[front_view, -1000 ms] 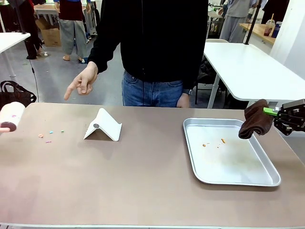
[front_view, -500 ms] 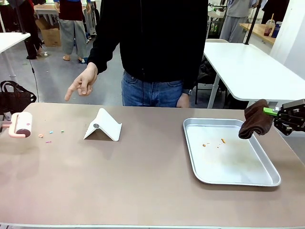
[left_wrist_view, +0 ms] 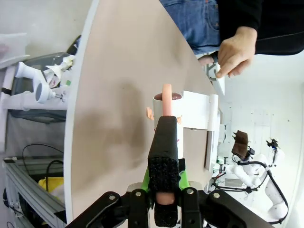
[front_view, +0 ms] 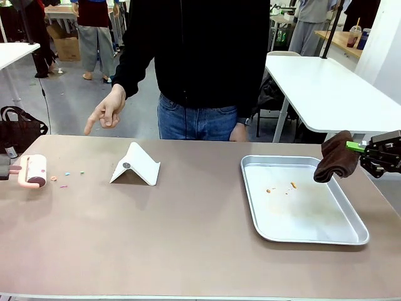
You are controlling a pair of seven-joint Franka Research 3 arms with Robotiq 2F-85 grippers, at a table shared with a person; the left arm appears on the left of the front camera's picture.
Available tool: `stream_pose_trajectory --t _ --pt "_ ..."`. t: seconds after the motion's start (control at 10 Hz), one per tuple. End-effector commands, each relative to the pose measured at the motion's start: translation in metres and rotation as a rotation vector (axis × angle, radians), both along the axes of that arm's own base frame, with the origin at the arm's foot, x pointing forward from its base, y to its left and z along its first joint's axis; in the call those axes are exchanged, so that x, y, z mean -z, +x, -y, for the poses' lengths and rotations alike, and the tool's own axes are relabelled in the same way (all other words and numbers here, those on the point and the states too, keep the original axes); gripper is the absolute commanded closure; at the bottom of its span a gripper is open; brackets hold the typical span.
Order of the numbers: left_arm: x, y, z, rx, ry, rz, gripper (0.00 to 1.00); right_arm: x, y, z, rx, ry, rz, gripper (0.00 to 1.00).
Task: Clean the surface of the table.
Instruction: If a person points to the right, clean the right side of the table with your right hand, and if they point to the left, clean the left side with your left hand.
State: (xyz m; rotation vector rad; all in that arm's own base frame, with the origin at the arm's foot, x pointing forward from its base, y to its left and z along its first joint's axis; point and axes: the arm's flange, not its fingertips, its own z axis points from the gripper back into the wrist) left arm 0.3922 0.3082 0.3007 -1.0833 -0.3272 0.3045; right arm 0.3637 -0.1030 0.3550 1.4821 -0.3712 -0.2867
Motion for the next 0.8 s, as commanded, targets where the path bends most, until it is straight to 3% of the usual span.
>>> stream_pose_trajectory --t 0.0,0.7 --pt "0.003 0.0 0.011 -0.011 0.035 -0.035 0.77 -0.004 -0.001 0.0 0.0 0.005 -0.003 1.0" --pt "0.015 0.018 0.026 -0.009 0.062 -0.123 0.77 -0.004 -0.001 0.0 0.0 0.005 -0.003 1.0"
